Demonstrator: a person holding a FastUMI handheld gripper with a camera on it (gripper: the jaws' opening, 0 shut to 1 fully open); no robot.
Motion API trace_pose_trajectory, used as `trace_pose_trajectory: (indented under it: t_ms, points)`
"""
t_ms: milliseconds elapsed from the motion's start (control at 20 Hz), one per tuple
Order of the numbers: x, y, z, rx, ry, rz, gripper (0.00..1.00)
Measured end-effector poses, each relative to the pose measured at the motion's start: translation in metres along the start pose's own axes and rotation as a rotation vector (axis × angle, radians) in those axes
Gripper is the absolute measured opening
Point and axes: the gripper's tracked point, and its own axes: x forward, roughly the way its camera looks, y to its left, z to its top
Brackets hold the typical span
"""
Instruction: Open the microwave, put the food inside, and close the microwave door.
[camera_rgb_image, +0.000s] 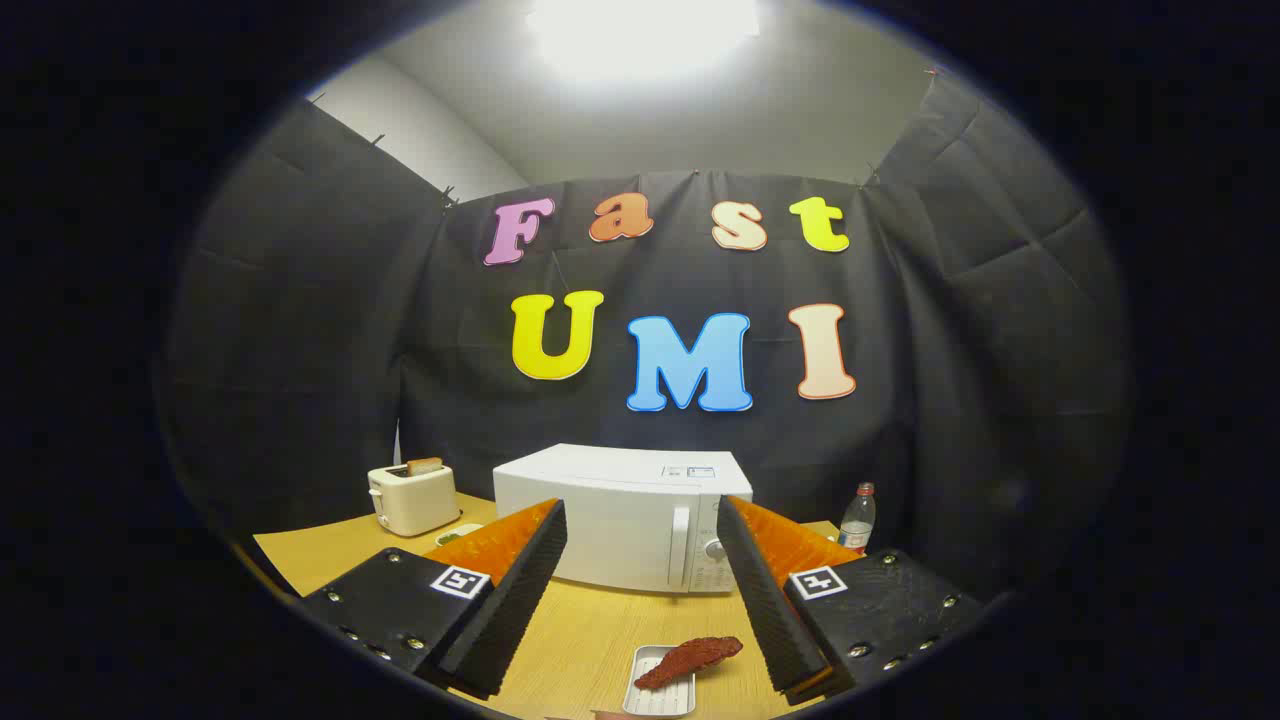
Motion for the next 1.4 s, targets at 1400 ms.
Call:
trace_pose_trajectory:
  t_ms: [1400]
  points:
    - [0.036, -0.001, -0.022, 0.026, 0.026, 0.015, 0.93]
